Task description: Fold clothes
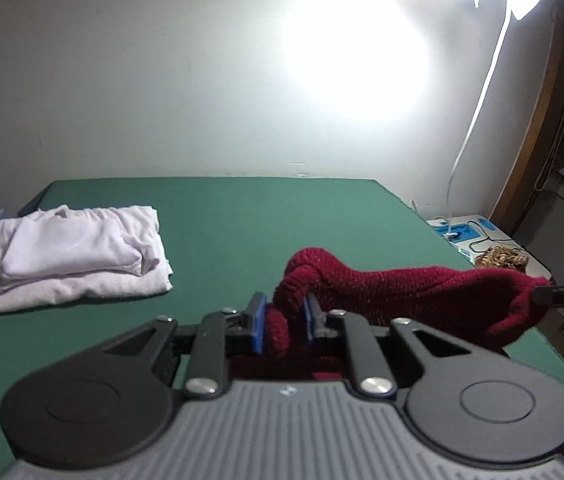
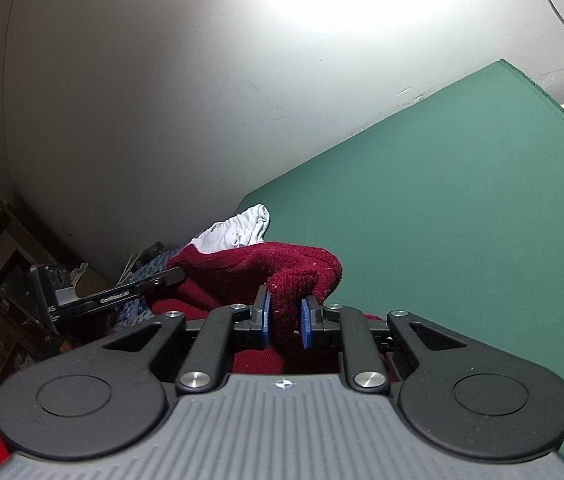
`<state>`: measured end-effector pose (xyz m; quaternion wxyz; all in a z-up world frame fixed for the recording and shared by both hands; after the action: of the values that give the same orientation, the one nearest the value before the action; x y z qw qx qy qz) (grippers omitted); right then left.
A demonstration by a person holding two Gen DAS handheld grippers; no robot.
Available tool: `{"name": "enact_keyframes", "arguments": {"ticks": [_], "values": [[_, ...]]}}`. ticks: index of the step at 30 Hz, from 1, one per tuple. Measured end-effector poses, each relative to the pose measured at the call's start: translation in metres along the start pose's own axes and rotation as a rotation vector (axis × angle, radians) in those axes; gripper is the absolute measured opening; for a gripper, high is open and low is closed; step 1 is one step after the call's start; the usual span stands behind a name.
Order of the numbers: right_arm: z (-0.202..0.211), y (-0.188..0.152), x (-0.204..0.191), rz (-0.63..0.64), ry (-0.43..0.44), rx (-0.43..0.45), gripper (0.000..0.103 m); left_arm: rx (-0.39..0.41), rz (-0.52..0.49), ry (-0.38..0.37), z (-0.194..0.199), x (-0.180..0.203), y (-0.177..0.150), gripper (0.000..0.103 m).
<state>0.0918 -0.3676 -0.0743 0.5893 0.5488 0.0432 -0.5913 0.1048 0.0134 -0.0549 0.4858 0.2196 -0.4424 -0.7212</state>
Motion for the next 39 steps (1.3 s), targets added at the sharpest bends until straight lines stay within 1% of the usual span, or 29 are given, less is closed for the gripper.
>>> {"name": "enact_keyframes", "arguments": {"ticks": [3,6,10,13,14,15,16,18,20,21,22,23,24,25,26,27,28,29,30,31,32,33,34,35,36,37,38,39], "values": [[0.02,-0.009,-0.009,0.075,0.002,-0.058,0.016,-0.02,-0.037,-0.016,0.033,0.027,-0.023,0.015],[0.032,-0.025,-0.016,0.181,-0.025,-0.148,0.016,-0.094,-0.082,-0.023,0.053,0.05,-0.054,0.015],[0.037,-0.053,-0.019,0.315,-0.085,-0.266,0.016,-0.195,-0.162,-0.016,0.063,0.072,-0.093,0.015],[0.032,-0.076,-0.023,0.414,-0.123,-0.33,0.018,-0.241,-0.198,0.0,0.06,0.078,-0.111,0.014],[0.027,-0.082,-0.025,0.446,-0.138,-0.345,0.022,-0.251,-0.208,0.013,0.055,0.079,-0.115,0.014],[0.021,-0.087,-0.026,0.475,-0.155,-0.358,0.028,-0.252,-0.22,0.025,0.052,0.081,-0.117,0.014],[0.015,-0.091,-0.027,0.504,-0.173,-0.372,0.029,-0.252,-0.232,0.037,0.05,0.083,-0.12,0.014],[0.014,-0.093,-0.032,0.555,-0.19,-0.371,0.028,-0.245,-0.254,0.059,0.047,0.085,-0.116,0.014],[0.02,-0.086,-0.041,0.599,-0.207,-0.354,0.029,-0.215,-0.278,0.068,0.059,0.087,-0.105,0.014],[0.025,-0.081,-0.048,0.616,-0.204,-0.328,0.031,-0.201,-0.29,0.073,0.065,0.087,-0.099,0.016],[0.032,-0.073,-0.058,0.641,-0.194,-0.275,0.034,-0.186,-0.302,0.078,0.071,0.088,-0.093,0.022],[0.038,-0.066,-0.069,0.674,-0.184,-0.211,0.044,-0.157,-0.321,0.092,0.076,0.085,-0.083,0.032],[0.04,-0.06,-0.08,0.714,-0.173,-0.144,0.061,-0.129,-0.34,0.106,0.081,0.082,-0.074,0.035],[0.033,-0.058,-0.087,0.752,-0.17,-0.112,0.068,-0.118,-0.342,0.096,0.077,0.08,-0.064,0.037],[0.022,-0.057,-0.09,0.785,-0.174,-0.108,0.069,-0.107,-0.344,0.087,0.073,0.077,-0.054,0.035],[0.01,-0.057,-0.094,0.817,-0.177,-0.104,0.065,-0.096,-0.345,0.078,0.068,0.075,-0.044,0.036],[-0.002,-0.056,-0.098,0.849,-0.181,-0.1,0.062,-0.086,-0.346,0.068,0.064,0.073,-0.034,0.042],[-0.015,-0.058,-0.098,0.865,-0.196,-0.104,0.056,-0.086,-0.308,0.027,0.055,0.071,-0.029,0.056],[-0.029,-0.061,-0.096,0.869,-0.218,-0.115,0.046,-0.085,-0.272,0.007,0.044,0.069,-0.026,0.06],[-0.042,-0.065,-0.092,0.868,-0.249,-0.133,0.043,-0.098,-0.246,0.005,0.033,0.068,-0.028,0.063],[-0.052,-0.07,-0.088,0.858,-0.278,-0.163,0.041,-0.13,-0.231,0.003,0.021,0.067,-0.034,0.058],[-0.059,-0.076,-0.083,0.842,-0.288,-0.209,0.041,-0.173,-0.228,-0.012,0.014,0.068,-0.045,0.054],[-0.061,-0.083,-0.079,0.842,-0.282,-0.24,0.041,-0.214,-0.225,-0.028,0.007,0.068,-0.056,0.054],[-0.059,-0.092,-0.076,0.855,-0.272,-0.255,0.042,-0.219,-0.255,-0.029,0.009,0.072,-0.067,0.054],[-0.057,-0.1,-0.073,0.868,-0.261,-0.271,0.046,-0.224,-0.285,-0.031,0.012,0.075,-0.078,0.054],[-0.055,-0.107,-0.069,0.872,-0.261,-0.278,0.049,-0.229,-0.314,-0.032,0.015,0.078,-0.089,0.061],[-0.057,-0.112,-0.065,0.861,-0.276,-0.282,0.052,-0.227,-0.322,-0.035,0.017,0.082,-0.095,0.076],[-0.06,-0.117,-0.059,0.84,-0.3,-0.294,0.052,-0.225,-0.33,-0.037,0.019,0.085,-0.102,0.082]]}}
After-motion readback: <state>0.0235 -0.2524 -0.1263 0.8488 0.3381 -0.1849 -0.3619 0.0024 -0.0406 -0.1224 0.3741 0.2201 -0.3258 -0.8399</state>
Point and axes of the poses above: each gripper's, at about its wrist camera, not at the fingertips, and z roughly against the way its jaws point, x to its right, y to its top, the point moved 4 cm from there along -z, roughly the way its jaws point, and after that the axes turned 6 degrees about -z, right-handed, at the moved point
